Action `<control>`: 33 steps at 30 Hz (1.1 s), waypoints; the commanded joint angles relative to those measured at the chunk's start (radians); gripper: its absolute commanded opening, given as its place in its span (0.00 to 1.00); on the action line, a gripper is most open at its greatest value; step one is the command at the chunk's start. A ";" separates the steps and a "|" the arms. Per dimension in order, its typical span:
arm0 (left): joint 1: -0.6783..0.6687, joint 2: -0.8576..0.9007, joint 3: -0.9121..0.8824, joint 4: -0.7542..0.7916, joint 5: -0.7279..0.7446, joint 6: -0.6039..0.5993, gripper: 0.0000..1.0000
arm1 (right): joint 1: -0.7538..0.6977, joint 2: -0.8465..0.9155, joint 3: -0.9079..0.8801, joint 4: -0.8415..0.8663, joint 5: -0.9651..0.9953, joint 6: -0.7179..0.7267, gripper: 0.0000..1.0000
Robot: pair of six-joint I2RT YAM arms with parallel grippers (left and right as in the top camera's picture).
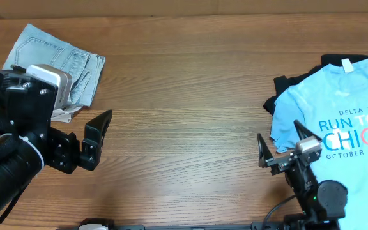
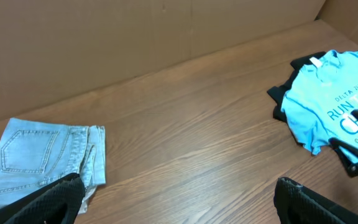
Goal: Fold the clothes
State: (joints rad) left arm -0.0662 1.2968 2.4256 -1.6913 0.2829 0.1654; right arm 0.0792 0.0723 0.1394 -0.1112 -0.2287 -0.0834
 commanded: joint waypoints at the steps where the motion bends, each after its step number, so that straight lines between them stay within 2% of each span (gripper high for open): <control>1: -0.008 -0.001 -0.002 0.002 -0.005 0.022 1.00 | -0.003 -0.068 -0.075 0.060 0.012 0.055 1.00; 5: -0.008 -0.001 -0.002 0.002 -0.005 0.022 1.00 | -0.003 -0.070 -0.132 0.105 0.008 0.061 1.00; 12: -0.008 -0.001 -0.002 0.002 -0.005 0.022 1.00 | -0.003 -0.069 -0.132 0.049 0.003 0.061 1.00; 33: -0.008 -0.001 -0.002 0.002 -0.005 0.022 1.00 | -0.003 -0.069 -0.132 0.050 0.003 0.061 1.00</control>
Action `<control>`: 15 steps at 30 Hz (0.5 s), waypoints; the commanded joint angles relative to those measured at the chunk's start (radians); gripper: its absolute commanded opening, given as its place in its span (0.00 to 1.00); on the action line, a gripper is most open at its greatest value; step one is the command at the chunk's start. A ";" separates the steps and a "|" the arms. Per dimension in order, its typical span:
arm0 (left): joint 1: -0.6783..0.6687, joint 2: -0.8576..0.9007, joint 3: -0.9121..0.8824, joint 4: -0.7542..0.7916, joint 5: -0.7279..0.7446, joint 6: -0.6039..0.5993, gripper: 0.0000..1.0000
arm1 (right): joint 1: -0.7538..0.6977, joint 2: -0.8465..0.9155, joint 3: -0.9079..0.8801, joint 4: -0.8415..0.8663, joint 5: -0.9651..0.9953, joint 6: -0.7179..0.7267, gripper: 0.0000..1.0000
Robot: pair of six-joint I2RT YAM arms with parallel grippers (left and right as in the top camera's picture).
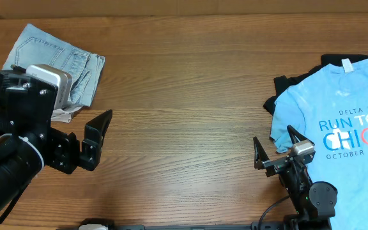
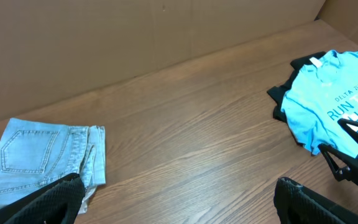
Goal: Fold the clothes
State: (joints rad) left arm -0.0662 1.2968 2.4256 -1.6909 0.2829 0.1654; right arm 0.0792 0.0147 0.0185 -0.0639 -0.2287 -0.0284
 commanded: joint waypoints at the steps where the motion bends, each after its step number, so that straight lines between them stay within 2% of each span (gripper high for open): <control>1: -0.008 -0.001 -0.002 0.002 -0.005 0.022 1.00 | -0.003 -0.011 -0.011 0.003 0.003 0.006 1.00; 10: -0.006 0.018 -0.002 0.021 -0.032 0.034 1.00 | -0.003 -0.011 -0.011 0.003 0.003 0.006 1.00; 15: -0.006 -0.031 -0.098 0.202 -0.073 0.028 1.00 | -0.003 -0.011 -0.011 0.003 0.003 0.006 1.00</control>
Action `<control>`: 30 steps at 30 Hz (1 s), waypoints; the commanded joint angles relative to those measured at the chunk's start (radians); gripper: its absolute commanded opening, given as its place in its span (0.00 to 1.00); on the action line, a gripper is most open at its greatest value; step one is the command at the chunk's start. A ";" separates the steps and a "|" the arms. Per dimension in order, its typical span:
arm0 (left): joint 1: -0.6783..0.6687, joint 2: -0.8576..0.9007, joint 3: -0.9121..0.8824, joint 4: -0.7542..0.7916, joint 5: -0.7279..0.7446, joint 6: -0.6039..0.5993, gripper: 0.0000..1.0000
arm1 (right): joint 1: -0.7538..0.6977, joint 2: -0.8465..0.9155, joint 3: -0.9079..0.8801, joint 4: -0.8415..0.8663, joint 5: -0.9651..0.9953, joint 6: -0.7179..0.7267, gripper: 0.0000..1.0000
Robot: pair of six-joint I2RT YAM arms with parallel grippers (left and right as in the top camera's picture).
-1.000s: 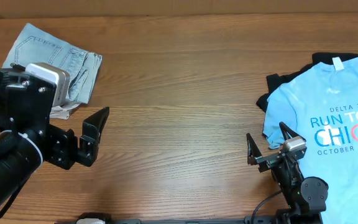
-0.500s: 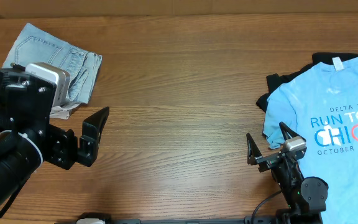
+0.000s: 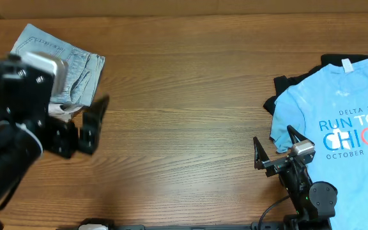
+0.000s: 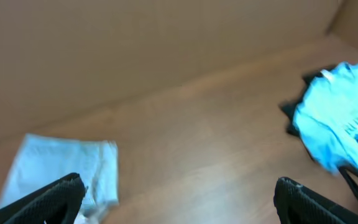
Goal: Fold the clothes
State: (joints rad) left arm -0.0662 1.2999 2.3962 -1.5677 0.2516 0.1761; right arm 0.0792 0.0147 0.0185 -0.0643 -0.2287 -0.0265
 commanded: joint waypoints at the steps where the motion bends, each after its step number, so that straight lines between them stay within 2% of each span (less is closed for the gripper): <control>1: -0.006 -0.061 -0.126 0.145 -0.043 -0.002 1.00 | -0.003 -0.011 -0.011 0.003 0.003 0.005 1.00; 5: -0.005 -0.241 -0.534 0.557 -0.053 -0.057 1.00 | -0.003 -0.011 -0.011 0.003 0.003 0.005 1.00; 10: 0.005 -0.435 -0.930 0.826 -0.134 -0.093 1.00 | -0.003 -0.011 -0.011 0.003 0.003 0.005 1.00; 20: 0.085 -0.914 -1.631 1.213 -0.209 -0.231 1.00 | -0.003 -0.011 -0.011 0.003 0.003 0.005 1.00; 30: 0.085 -1.252 -2.056 1.402 -0.211 -0.297 1.00 | -0.003 -0.011 -0.011 0.003 0.003 0.005 1.00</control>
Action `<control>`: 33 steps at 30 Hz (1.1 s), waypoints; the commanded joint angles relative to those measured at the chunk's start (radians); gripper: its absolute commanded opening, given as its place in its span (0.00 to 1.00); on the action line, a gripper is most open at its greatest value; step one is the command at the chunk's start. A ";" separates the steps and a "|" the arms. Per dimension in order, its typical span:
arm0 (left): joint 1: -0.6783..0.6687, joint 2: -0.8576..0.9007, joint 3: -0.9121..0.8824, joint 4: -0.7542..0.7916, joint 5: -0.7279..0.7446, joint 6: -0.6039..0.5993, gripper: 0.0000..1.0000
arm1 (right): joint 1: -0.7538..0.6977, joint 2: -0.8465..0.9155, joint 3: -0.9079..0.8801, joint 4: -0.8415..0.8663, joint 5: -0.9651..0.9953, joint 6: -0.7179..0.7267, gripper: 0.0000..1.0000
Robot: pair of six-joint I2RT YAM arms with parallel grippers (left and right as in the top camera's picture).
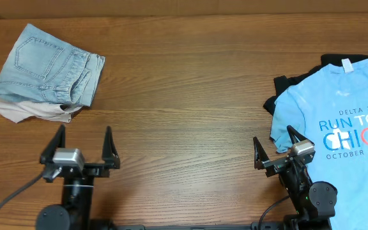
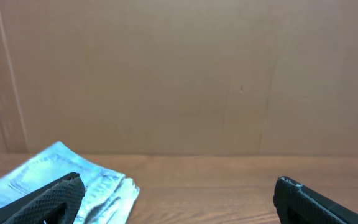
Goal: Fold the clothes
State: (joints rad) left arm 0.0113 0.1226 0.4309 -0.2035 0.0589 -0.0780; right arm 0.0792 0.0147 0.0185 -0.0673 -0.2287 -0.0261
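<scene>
Folded light-blue denim shorts [image 1: 48, 65] lie at the table's far left on a pale garment [image 1: 24, 112]; the left wrist view shows the denim shorts [image 2: 55, 177] low at left. A light-blue printed T-shirt [image 1: 340, 128] lies rumpled over a black garment [image 1: 286, 86] at the right. My left gripper [image 1: 82, 150] stands open low at the front left, nothing between its fingers [image 2: 51, 202]. The right gripper [image 1: 276, 148] is open beside the T-shirt's left edge.
A brown cardboard wall [image 2: 179, 74] runs behind the wooden table [image 1: 184, 108]. Both arm bases sit at the front edge.
My left arm has dropped from a raised pose over the left side to a low pose at the front edge, its camera now facing the back wall. The right arm is unchanged.
At first my left arm hung raised by the folded shorts, open, while the right gripper sat at the T-shirt's edge. The right gripper then shifted slightly left. The left arm then moved, and now rests low at the front. No garment has moved.
</scene>
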 commanded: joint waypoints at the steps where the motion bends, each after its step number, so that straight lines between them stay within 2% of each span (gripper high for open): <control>1: 0.008 -0.092 -0.119 0.059 -0.018 -0.043 1.00 | -0.003 -0.011 -0.011 0.006 0.003 0.004 1.00; 10: 0.007 -0.119 -0.414 0.364 -0.014 -0.080 1.00 | -0.003 -0.011 -0.011 0.006 0.003 0.004 1.00; 23: 0.001 -0.117 -0.426 0.128 -0.018 -0.083 1.00 | -0.003 -0.011 -0.011 0.006 0.003 0.004 1.00; 33: 0.002 -0.113 -0.426 0.129 -0.018 -0.083 1.00 | -0.003 -0.011 -0.011 0.006 0.003 0.004 1.00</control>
State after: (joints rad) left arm 0.0113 0.0151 0.0082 -0.0719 0.0540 -0.1516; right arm 0.0792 0.0147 0.0185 -0.0673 -0.2287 -0.0261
